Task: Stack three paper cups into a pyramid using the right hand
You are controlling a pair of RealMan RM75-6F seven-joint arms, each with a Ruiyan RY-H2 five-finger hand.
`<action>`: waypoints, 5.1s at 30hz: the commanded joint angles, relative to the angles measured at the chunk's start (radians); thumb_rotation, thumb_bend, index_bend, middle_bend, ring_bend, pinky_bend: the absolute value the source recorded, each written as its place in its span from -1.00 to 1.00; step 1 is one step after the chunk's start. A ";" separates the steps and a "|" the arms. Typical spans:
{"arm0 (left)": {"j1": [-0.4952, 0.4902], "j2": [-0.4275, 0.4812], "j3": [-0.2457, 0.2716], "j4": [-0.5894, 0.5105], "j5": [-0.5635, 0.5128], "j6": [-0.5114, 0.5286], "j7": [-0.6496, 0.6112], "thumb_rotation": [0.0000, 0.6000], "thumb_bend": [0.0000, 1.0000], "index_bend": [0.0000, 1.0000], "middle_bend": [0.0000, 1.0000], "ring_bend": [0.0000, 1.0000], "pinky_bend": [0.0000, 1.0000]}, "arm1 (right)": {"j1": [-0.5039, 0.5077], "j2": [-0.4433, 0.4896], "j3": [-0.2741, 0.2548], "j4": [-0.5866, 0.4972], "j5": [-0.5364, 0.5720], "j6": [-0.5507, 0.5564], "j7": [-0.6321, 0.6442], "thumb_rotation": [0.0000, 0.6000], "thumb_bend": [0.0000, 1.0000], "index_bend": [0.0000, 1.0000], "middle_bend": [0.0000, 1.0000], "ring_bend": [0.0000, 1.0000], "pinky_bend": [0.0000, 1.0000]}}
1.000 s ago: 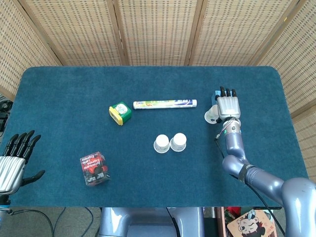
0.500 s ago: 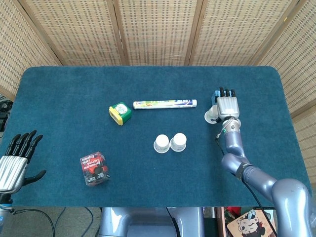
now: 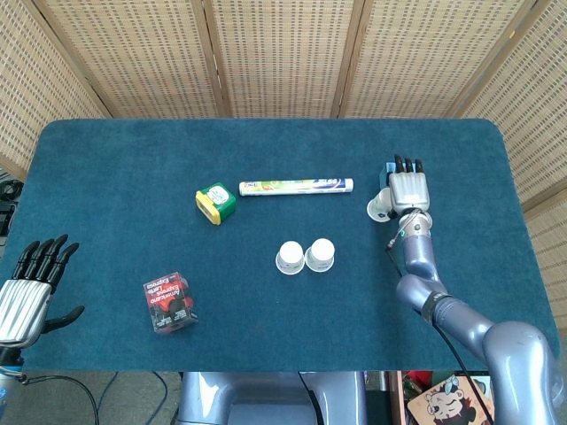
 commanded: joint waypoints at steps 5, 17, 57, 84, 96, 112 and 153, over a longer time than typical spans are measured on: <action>0.000 -0.001 0.001 -0.002 0.000 -0.001 0.003 1.00 -0.64 -1.00 -1.00 -1.00 -1.00 | -0.003 0.001 0.007 0.005 -0.002 -0.005 -0.003 1.00 -0.70 -0.21 -1.00 -1.00 -1.00; -0.001 0.000 0.002 -0.002 0.001 0.000 -0.002 1.00 -0.64 -1.00 -1.00 -1.00 -1.00 | -0.011 -0.007 0.014 0.004 -0.012 0.005 -0.005 1.00 -0.70 -0.02 -0.99 -1.00 -1.00; 0.006 0.006 0.018 -0.003 0.035 0.017 -0.010 1.00 -0.64 -1.00 -1.00 -1.00 -1.00 | -0.046 0.328 0.028 -0.884 -0.073 0.406 -0.233 1.00 -0.70 0.07 -0.97 -1.00 -1.00; 0.002 0.008 0.022 0.006 0.041 0.011 -0.028 1.00 -0.64 -1.00 -1.00 -1.00 -1.00 | 0.089 0.203 -0.010 -1.012 -0.016 0.520 -0.401 1.00 -0.70 0.08 -0.97 -1.00 -1.00; 0.006 0.008 0.023 0.006 0.047 0.021 -0.031 1.00 -0.64 -1.00 -1.00 -1.00 -1.00 | 0.102 0.190 -0.027 -1.027 0.013 0.533 -0.418 1.00 -0.70 0.08 -0.97 -1.00 -1.00; 0.006 0.008 0.023 0.005 0.046 0.017 -0.027 1.00 -0.64 -1.00 -1.00 -1.00 -1.00 | 0.114 0.184 -0.041 -1.020 0.055 0.528 -0.422 1.00 -0.70 -0.26 -1.00 -1.00 -1.00; 0.012 -0.008 0.017 0.016 0.057 0.041 -0.030 1.00 -0.64 -1.00 -1.00 -1.00 -1.00 | -0.405 0.582 -0.315 -1.135 -0.652 0.788 0.176 1.00 -0.74 -0.92 -1.00 -1.00 -1.00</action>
